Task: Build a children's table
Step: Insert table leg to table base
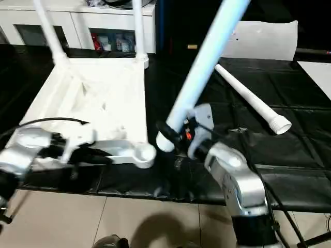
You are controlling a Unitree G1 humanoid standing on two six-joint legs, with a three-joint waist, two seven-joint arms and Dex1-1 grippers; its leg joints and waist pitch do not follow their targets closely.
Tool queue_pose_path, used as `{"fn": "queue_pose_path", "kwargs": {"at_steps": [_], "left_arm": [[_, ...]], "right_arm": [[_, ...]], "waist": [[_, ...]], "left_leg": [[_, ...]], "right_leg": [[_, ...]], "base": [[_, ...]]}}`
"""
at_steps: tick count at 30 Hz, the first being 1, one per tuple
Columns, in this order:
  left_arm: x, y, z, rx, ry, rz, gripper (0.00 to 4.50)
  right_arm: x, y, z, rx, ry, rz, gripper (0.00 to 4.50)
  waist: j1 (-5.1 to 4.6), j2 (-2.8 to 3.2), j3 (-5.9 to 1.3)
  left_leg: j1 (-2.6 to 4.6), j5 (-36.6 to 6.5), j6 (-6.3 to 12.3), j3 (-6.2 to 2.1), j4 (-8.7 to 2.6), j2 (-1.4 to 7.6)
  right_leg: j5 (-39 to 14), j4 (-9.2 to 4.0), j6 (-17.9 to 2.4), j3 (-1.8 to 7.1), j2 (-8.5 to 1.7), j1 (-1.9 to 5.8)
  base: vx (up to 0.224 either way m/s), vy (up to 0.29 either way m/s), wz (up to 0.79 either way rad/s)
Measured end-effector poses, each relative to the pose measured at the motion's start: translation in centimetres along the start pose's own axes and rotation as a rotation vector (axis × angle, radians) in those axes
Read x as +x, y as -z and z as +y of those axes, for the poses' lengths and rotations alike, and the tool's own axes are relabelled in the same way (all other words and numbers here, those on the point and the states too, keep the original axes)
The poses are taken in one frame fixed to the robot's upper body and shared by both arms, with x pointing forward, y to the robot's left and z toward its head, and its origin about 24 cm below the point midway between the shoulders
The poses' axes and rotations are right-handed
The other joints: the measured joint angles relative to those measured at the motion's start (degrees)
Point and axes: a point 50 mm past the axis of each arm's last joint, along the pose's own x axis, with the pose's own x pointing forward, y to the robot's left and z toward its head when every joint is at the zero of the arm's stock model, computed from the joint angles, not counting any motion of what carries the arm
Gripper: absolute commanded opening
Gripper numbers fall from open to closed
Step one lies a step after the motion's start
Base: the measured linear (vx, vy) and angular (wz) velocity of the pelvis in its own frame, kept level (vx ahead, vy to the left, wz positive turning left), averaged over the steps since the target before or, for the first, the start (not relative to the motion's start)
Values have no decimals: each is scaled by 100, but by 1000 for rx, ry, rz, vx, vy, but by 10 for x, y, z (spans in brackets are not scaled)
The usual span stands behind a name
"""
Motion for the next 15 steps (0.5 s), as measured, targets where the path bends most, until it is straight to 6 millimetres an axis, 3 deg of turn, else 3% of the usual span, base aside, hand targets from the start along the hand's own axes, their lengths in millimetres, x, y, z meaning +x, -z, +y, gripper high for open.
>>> {"fn": "queue_pose_path", "kwargs": {"at_steps": [9, 15], "left_arm": [[49, -27, -2, 119, 43, -90, 0], [57, -32, -2, 160, 45, -86, 0]], "right_arm": [[11, -9, 7, -6, -91, 1, 191], [8, -1, 6, -45, -111, 82, 191]], "waist": [[177, 11, -6], [158, 11, -6]], "left_leg": [[-2, 0, 1, 27, 0, -28], [-5, -1, 3, 31, -6, -83]], "right_leg": [[-4, 0, 7, -16, -62, 18], [-5, -4, 9, -12, -118, 24]], "base": [[0, 0, 0], [0, 0, 0]]}}
